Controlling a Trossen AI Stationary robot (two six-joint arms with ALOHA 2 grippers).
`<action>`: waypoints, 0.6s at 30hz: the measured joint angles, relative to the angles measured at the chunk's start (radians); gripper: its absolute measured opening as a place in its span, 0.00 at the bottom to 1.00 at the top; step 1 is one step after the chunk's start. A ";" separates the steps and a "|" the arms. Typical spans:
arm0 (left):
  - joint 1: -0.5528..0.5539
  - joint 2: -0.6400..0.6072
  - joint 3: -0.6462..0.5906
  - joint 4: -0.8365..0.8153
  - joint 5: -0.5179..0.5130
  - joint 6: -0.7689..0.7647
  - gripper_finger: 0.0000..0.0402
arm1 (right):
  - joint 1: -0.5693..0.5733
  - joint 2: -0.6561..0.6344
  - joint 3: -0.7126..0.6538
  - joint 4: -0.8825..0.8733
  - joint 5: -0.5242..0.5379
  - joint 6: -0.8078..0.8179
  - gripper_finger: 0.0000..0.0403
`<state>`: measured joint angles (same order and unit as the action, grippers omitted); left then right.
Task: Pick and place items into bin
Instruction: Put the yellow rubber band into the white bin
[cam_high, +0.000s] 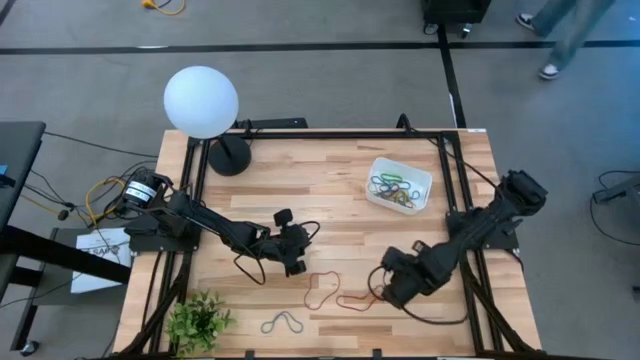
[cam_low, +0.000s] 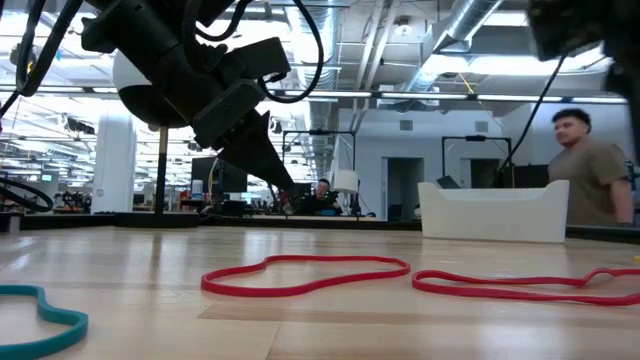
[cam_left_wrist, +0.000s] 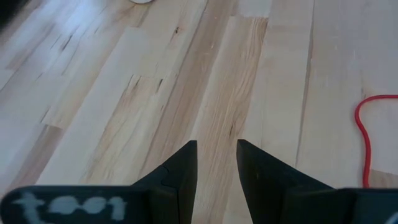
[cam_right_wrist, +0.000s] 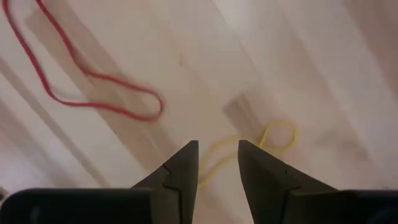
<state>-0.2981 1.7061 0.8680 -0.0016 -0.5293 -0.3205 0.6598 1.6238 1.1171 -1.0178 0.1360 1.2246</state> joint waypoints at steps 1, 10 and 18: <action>0.000 0.000 0.000 0.000 0.000 0.001 0.26 | 0.013 0.000 -0.005 0.004 0.000 0.044 0.27; 0.006 0.000 0.000 0.002 0.028 0.040 0.26 | 0.074 0.001 -0.118 0.089 0.000 0.418 0.24; 0.033 0.000 0.000 0.064 0.066 0.126 0.26 | 0.064 0.001 -0.163 0.087 0.035 0.582 0.24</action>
<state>-0.2653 1.7061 0.8680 0.0628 -0.4633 -0.1941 0.7236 1.6249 0.9543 -0.9308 0.1710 1.8068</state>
